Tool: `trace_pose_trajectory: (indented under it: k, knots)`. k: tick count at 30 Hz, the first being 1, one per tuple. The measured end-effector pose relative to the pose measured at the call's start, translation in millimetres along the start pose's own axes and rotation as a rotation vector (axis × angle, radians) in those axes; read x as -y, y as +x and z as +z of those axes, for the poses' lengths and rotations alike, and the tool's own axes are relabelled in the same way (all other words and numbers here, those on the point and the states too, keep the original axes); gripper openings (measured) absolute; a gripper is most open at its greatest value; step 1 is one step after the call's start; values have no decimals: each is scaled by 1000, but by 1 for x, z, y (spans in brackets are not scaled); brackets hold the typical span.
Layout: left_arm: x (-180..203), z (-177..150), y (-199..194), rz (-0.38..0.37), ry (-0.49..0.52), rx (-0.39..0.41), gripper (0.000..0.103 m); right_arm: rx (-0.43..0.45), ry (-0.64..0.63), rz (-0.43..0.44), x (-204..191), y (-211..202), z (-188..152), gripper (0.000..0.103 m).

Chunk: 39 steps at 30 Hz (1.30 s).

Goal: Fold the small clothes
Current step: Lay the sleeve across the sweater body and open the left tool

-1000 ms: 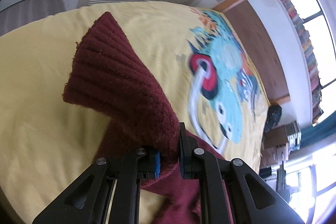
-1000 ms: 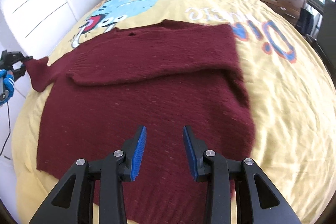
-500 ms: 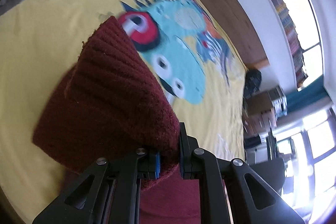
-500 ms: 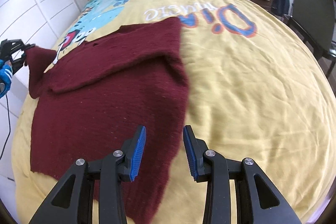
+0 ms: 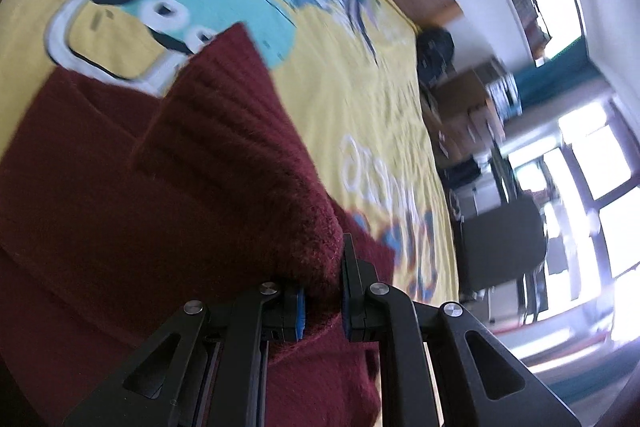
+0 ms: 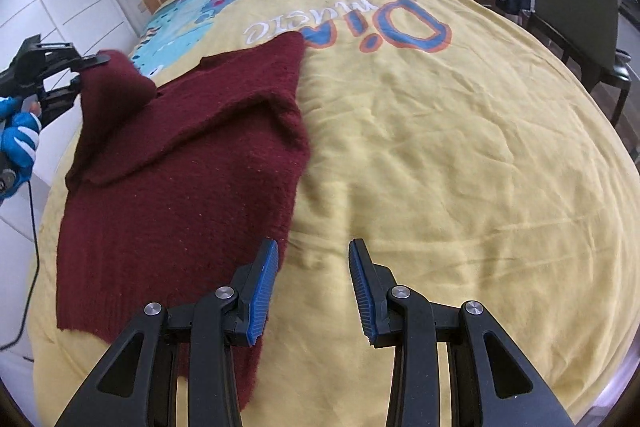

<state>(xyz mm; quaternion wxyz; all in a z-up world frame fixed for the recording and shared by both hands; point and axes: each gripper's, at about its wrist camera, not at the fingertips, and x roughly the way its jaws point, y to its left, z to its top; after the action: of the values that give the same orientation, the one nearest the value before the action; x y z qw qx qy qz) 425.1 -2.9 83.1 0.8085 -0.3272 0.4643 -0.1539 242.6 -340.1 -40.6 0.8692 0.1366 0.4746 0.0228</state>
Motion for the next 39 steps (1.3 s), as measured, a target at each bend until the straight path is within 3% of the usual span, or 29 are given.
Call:
trace_pose_trajectory:
  k: [6,11,25,39]
  knots:
    - [17,-39,39,70,92,-94,10,-8,12,-1,5,2,-4,38]
    - [8,-72,56,151,203,-167,10,-17,18,-2,7,4,-7,38]
    - [12,-142,60,272,536,-262,10,-25,13,1,3,8,-8,38]
    - [28,-174,88,326,615,-305,12,-23,12,-8,0,4,-8,38]
